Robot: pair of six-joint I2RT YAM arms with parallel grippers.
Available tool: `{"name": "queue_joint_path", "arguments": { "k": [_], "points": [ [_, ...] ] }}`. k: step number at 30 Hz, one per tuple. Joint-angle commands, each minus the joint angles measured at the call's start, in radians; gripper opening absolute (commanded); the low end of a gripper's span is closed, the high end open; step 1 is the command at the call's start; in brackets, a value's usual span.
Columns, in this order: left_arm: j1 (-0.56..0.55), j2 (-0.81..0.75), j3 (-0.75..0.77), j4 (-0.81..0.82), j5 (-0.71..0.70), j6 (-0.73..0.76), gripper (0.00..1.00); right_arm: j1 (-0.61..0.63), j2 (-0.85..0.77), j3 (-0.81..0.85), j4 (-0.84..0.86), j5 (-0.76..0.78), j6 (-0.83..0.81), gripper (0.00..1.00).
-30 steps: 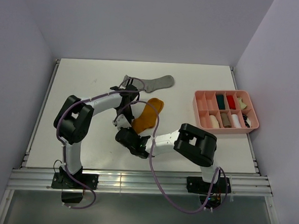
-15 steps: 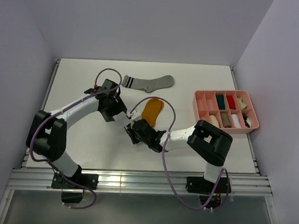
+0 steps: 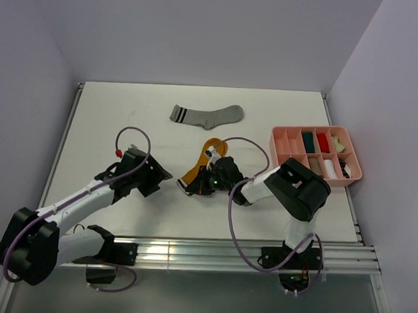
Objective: Roll the socks
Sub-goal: Roll the sock at the center of the board.
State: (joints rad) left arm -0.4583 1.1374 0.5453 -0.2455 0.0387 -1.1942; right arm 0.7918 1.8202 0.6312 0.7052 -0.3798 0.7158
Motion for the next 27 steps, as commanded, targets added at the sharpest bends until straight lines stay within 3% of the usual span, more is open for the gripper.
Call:
{"name": "queue_joint_path", "arguments": {
  "k": [1, 8, 19, 22, 24, 27],
  "points": [
    [-0.042, -0.062, -0.045, 0.173, 0.006, -0.036, 0.7, -0.026, 0.056, -0.037, 0.125, -0.134, 0.142, 0.0],
    [-0.126, 0.039, -0.085, 0.273, -0.006, -0.065, 0.64, -0.074, 0.137, -0.068, 0.264, -0.209, 0.261, 0.0],
    [-0.158, 0.272, 0.001, 0.252, -0.034, -0.051, 0.55, -0.086, 0.163, -0.077, 0.243, -0.214, 0.267, 0.0],
    [-0.16, 0.309, 0.015, 0.249, -0.034, -0.047, 0.49, -0.094, 0.171, -0.077, 0.243, -0.218, 0.272, 0.0],
    [-0.16, 0.337, 0.022, 0.212, -0.034, -0.042, 0.37, -0.098, 0.171, -0.079, 0.254, -0.223, 0.277, 0.0],
    [-0.16, 0.366, 0.024, 0.203, -0.034, -0.041, 0.29, -0.105, 0.168, -0.074, 0.243, -0.225, 0.269, 0.0]
  ]
}}
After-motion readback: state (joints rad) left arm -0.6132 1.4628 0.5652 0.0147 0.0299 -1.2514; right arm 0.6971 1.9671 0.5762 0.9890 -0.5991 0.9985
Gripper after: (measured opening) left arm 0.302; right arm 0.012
